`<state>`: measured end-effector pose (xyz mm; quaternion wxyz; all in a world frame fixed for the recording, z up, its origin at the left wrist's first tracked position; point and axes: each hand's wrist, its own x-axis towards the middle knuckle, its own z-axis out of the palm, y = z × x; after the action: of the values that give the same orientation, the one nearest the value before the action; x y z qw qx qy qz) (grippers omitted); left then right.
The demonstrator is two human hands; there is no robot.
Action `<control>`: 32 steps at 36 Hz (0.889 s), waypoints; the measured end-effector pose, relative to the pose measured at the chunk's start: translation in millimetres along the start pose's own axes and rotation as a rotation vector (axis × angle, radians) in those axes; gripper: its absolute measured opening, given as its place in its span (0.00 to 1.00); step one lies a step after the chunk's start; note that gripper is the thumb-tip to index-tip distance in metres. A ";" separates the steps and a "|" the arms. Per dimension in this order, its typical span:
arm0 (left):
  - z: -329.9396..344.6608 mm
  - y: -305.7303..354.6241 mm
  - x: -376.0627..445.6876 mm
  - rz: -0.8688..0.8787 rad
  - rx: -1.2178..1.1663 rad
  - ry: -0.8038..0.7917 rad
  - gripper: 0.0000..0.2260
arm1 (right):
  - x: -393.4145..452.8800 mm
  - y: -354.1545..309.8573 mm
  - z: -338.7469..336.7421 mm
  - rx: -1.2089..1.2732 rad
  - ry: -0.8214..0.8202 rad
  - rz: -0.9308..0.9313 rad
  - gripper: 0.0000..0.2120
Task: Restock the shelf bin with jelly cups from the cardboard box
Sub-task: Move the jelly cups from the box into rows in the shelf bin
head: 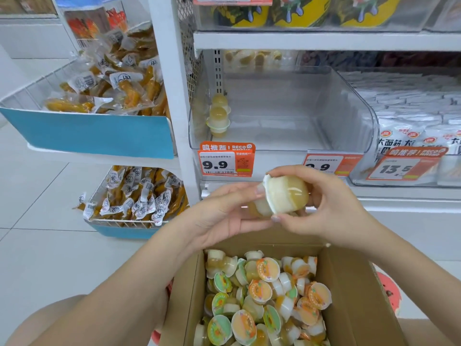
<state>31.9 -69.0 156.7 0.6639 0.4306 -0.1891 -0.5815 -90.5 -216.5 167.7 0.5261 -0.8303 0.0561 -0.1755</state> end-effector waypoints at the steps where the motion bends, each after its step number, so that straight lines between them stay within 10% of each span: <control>1: -1.7 6.3 -1.0 0.020 0.086 0.060 0.28 | 7.4 -3.9 -2.3 0.004 0.042 -0.004 0.24; 6: -26.2 30.3 0.4 0.228 0.835 0.586 0.11 | 78.9 -37.2 -27.2 -0.206 0.267 -0.059 0.21; 14: -69.4 37.7 11.9 0.139 1.586 0.702 0.13 | 202.7 -8.7 13.6 -0.869 -0.127 0.129 0.25; 27: -72.5 44.4 24.5 0.165 1.701 0.736 0.14 | 226.1 51.2 58.6 -0.688 -0.269 0.141 0.10; 32: -68.6 45.5 25.4 0.142 1.741 0.742 0.12 | 216.8 49.3 53.0 -0.518 -0.214 0.142 0.25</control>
<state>117.6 -70.7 148.1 0.1611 0.9191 -0.3591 -0.0204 134.7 -253.2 153.6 0.3104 -0.9448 0.1010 -0.0293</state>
